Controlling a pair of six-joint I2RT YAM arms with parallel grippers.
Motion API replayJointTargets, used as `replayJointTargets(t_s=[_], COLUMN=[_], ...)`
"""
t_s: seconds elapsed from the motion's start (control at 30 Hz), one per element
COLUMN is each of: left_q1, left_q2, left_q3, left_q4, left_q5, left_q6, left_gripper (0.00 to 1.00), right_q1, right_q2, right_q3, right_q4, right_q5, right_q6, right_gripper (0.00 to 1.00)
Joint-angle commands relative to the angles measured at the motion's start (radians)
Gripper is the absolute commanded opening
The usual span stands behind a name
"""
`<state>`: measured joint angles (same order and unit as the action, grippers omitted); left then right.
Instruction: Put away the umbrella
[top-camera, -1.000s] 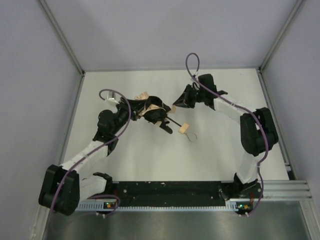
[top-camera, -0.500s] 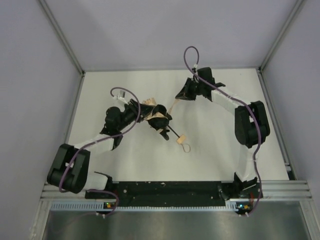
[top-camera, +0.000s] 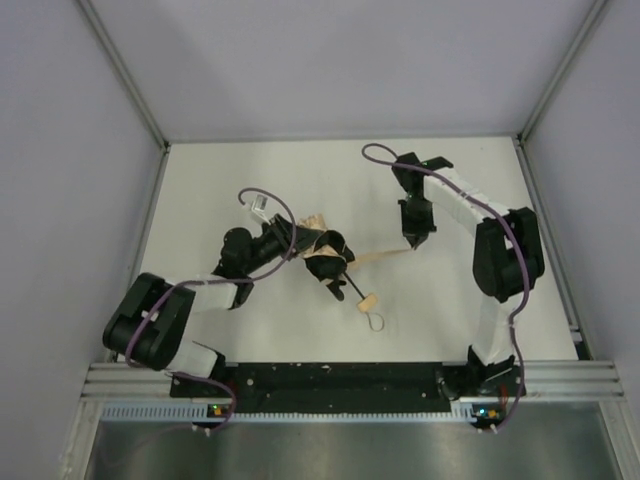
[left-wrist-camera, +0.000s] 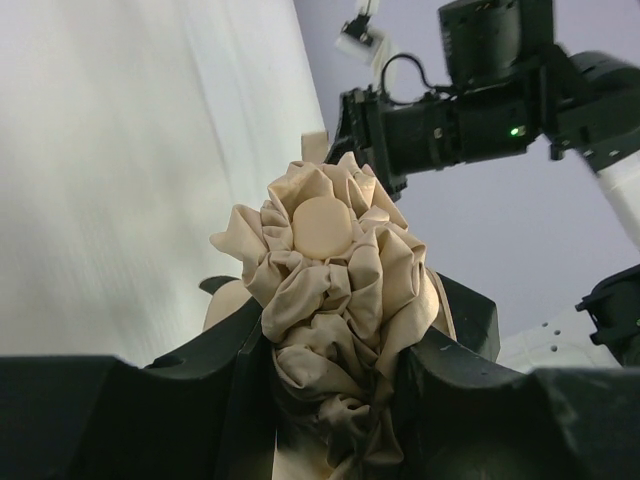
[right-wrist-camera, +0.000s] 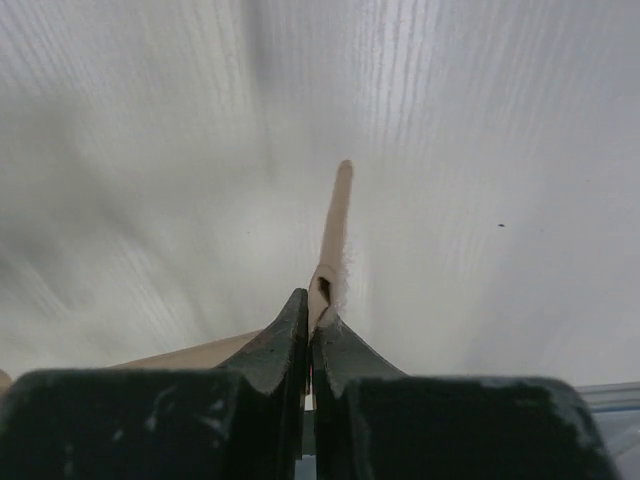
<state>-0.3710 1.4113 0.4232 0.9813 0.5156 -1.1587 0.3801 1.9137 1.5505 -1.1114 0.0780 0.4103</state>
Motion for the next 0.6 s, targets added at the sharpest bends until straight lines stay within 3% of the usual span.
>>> replayJointTargets(t_s=[0.0, 0.2, 0.37, 0.43, 0.57], left_q1=[-0.04, -0.075, -0.086, -0.085, -0.086], left_q2=[0.125, 0.268, 0.288, 0.288, 0.265], left_q3=[-0.003, 0.006, -0.017, -0.034, -0.061], left_q4=[0.269, 0.395, 0.356, 0.341, 0.271], left_q5=[-0.031, -0.065, -0.11, -0.127, -0.155], left_q6=[-0.078, -0.111, -0.07, -0.059, -0.03], left_gripper=[0.0, 0.0, 0.0, 0.0, 0.0], right_q1=[0.023, 0.036, 0.04, 0.04, 0.028], right_q2=[0.101, 0.445, 0.637, 0.627, 0.504], right_q3=[0.158, 0.632, 0.956, 0.944, 0.826], right_q4=[-0.093, -0.217, -0.283, -0.236, -0.082], right_q5=[0.174, 0.166, 0.063, 0.016, -0.137], right_q6=[-0.065, -0.083, -0.099, -0.1, -0.105], right_gripper=[0.0, 0.0, 0.0, 0.1, 0.47])
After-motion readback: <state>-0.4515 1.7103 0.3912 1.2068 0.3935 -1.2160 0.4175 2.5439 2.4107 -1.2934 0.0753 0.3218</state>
